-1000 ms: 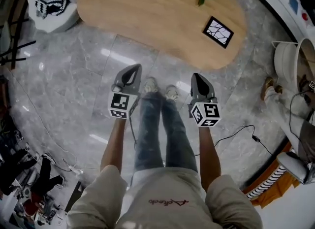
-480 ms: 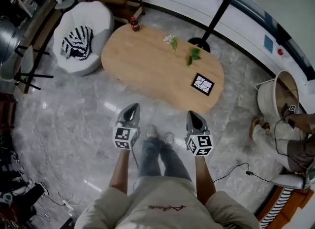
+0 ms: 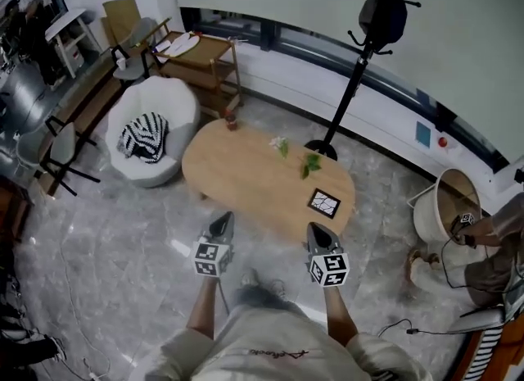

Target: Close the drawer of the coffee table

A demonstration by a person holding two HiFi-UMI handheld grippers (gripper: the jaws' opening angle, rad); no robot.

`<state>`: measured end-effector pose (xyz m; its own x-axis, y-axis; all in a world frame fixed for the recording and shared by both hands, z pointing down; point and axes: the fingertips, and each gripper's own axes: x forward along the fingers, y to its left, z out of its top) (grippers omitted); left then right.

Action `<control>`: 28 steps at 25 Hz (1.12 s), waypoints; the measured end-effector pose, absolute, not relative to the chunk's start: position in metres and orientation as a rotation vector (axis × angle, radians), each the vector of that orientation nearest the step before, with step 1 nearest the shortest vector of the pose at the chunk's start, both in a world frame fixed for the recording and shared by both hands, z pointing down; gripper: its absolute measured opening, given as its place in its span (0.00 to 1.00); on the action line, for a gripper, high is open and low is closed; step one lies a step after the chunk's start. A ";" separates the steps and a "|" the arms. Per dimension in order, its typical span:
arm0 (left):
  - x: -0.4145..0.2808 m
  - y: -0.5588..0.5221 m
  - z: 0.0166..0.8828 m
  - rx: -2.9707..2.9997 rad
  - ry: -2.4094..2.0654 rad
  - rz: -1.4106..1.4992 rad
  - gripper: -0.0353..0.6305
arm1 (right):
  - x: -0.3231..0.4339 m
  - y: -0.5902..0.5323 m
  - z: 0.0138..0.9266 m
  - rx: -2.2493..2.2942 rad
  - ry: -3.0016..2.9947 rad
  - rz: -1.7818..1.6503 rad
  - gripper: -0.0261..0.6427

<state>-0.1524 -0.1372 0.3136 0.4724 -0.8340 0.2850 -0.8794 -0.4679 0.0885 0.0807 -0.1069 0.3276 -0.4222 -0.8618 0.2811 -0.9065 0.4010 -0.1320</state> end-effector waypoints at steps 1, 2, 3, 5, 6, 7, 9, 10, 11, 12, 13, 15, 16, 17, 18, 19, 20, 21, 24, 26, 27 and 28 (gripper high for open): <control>-0.153 -0.135 0.304 2.513 -1.489 0.289 0.05 | 0.083 -0.107 0.318 1.587 -2.493 0.371 0.05; -0.153 -0.132 0.295 2.527 -1.500 0.283 0.05 | 0.085 -0.107 0.308 1.592 -2.501 0.348 0.05; -0.154 -0.128 0.288 2.538 -1.509 0.278 0.05 | 0.087 -0.106 0.299 1.600 -2.509 0.328 0.05; -0.153 -0.122 0.273 2.554 -1.523 0.267 0.05 | 0.091 -0.106 0.281 1.619 -2.526 0.294 0.05; -0.152 -0.120 0.267 2.561 -1.529 0.263 0.05 | 0.093 -0.106 0.272 1.628 -2.534 0.279 0.05; -0.152 -0.118 0.261 2.567 -1.534 0.259 0.05 | 0.094 -0.105 0.265 1.634 -2.542 0.265 0.05; -0.152 -0.115 0.248 2.572 -1.550 0.248 0.05 | 0.095 -0.103 0.254 1.635 -2.554 0.241 0.05; -0.151 -0.114 0.242 2.574 -1.561 0.235 0.05 | 0.096 -0.102 0.249 1.631 -2.560 0.227 0.05; -0.150 -0.113 0.236 2.577 -1.573 0.220 0.05 | 0.097 -0.100 0.245 1.626 -2.564 0.214 0.05; -0.148 -0.112 0.231 2.582 -1.583 0.205 0.05 | 0.099 -0.098 0.242 1.625 -2.567 0.203 0.05; -0.148 -0.111 0.227 2.589 -1.590 0.195 0.05 | 0.100 -0.095 0.240 1.628 -2.570 0.197 0.05; -0.148 -0.107 0.222 2.599 -1.600 0.186 0.05 | 0.101 -0.089 0.237 1.636 -2.577 0.192 0.05; -0.149 -0.106 0.220 2.604 -1.606 0.181 0.05 | 0.101 -0.088 0.236 1.639 -2.581 0.185 0.05; -0.148 -0.106 0.218 2.608 -1.613 0.174 0.05 | 0.102 -0.088 0.234 1.640 -2.584 0.176 0.05; -0.147 -0.106 0.216 2.611 -1.617 0.167 0.05 | 0.103 -0.088 0.232 1.643 -2.587 0.167 0.05; -0.145 -0.106 0.214 2.615 -1.618 0.160 0.05 | 0.104 -0.088 0.231 1.646 -2.589 0.161 0.05; -0.144 -0.107 0.213 2.618 -1.617 0.157 0.05 | 0.106 -0.088 0.230 1.648 -2.589 0.158 0.05; -0.142 -0.107 0.212 2.620 -1.616 0.156 0.05 | 0.106 -0.088 0.228 1.649 -2.589 0.156 0.05; -0.140 -0.102 0.210 2.623 -1.615 0.160 0.05 | 0.107 -0.084 0.228 1.647 -2.589 0.157 0.05; -0.137 -0.100 0.209 2.625 -1.613 0.161 0.05 | 0.109 -0.082 0.228 1.647 -2.589 0.160 0.05; -0.136 -0.099 0.209 2.624 -1.613 0.163 0.05 | 0.110 -0.082 0.228 1.646 -2.589 0.161 0.05; -0.135 -0.099 0.208 2.623 -1.614 0.165 0.05 | 0.110 -0.082 0.228 1.644 -2.591 0.162 0.05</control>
